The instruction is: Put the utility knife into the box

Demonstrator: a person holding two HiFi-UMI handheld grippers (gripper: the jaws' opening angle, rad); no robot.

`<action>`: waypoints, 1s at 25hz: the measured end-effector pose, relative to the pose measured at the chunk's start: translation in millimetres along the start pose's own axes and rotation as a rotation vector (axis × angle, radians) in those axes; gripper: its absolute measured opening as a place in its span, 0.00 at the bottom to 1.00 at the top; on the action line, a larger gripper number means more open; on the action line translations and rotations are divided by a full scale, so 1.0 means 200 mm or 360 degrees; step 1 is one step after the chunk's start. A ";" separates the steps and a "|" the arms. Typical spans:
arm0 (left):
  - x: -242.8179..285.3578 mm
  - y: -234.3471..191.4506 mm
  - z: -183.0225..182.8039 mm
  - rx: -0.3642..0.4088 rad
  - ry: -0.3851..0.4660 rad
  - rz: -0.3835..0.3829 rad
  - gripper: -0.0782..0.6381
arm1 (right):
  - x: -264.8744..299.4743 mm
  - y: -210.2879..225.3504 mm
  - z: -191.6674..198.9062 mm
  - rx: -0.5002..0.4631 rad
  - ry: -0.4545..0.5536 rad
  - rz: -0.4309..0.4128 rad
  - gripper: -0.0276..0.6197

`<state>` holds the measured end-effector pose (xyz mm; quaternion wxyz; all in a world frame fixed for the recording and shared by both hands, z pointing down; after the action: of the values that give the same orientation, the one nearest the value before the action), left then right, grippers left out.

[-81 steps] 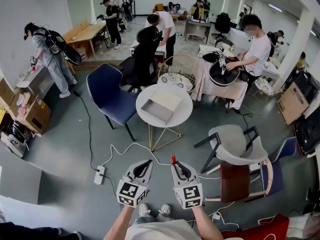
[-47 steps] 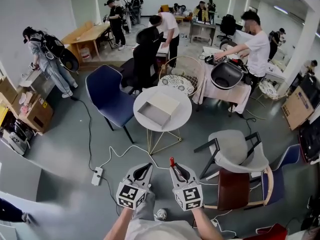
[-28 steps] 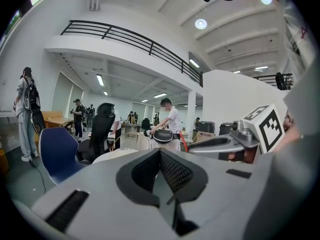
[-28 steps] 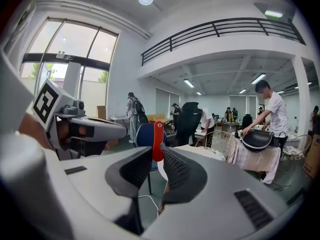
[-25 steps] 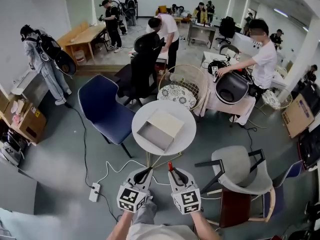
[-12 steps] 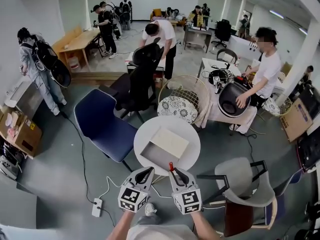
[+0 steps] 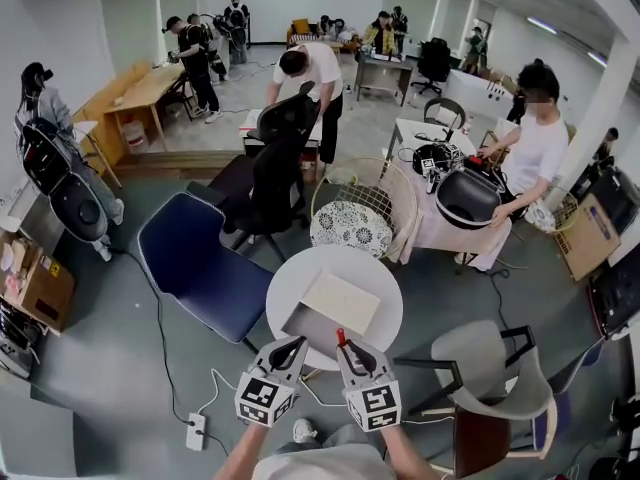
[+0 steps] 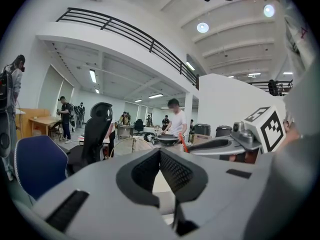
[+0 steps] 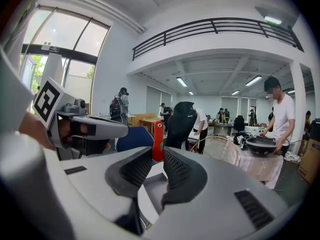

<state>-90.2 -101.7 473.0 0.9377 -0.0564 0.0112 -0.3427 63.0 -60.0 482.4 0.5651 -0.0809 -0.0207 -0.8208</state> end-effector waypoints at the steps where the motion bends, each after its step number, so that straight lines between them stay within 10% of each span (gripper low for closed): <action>1: 0.01 -0.01 0.01 -0.0005 -0.0007 0.0007 0.13 | 0.00 0.00 0.01 0.0008 -0.0007 0.0003 0.17; 25: 0.38 -0.22 0.15 -0.0077 -0.0135 -0.0138 0.13 | 0.38 0.35 0.16 0.0097 -0.0099 -0.0133 0.17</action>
<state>-58.5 -180.7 508.7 0.9200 -0.0941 -0.0226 -0.3798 104.7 -151.8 521.4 0.5317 -0.0882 -0.0667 -0.8397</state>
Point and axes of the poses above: the fingertips, and each gripper's own axes: x forward along the fingers, y to its right, z out of its underside, the point moved 7 cm from there along -x, backward along the fingers, and after that the axes turned 7 degrees about y, right-handed, at the moved point
